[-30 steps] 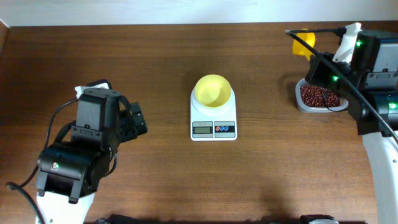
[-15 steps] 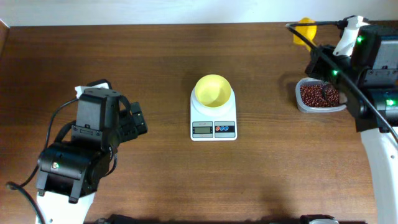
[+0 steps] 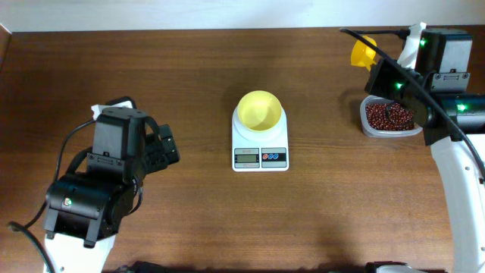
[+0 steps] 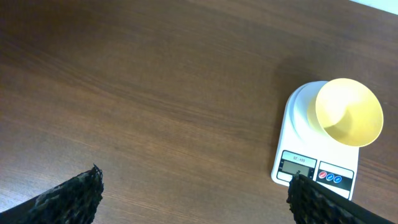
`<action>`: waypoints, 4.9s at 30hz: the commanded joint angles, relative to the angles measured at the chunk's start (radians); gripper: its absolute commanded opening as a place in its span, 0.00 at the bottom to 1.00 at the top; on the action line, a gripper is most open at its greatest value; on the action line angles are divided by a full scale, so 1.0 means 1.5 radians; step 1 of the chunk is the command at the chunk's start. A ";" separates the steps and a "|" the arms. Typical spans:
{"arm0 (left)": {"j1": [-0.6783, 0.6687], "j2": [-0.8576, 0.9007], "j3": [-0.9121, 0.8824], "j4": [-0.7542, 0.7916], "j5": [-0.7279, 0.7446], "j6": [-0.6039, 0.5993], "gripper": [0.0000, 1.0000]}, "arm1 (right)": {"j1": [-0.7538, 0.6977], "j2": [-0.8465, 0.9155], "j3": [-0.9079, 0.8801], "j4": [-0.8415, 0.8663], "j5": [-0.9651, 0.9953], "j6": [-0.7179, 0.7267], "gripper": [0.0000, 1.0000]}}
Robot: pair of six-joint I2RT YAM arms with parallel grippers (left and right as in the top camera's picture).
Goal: Scoop item into bowl and weigh 50g on scale
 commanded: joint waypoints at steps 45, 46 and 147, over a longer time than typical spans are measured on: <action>-0.059 0.132 0.005 0.116 0.330 0.145 0.99 | -0.003 0.002 0.008 -0.008 0.006 0.003 0.04; -0.070 0.166 0.005 0.116 0.335 0.145 0.99 | -0.003 0.002 0.008 -0.008 0.006 0.003 0.04; -0.333 0.522 -0.258 0.673 0.105 0.207 0.00 | -0.003 0.002 0.008 0.007 0.006 -0.015 0.04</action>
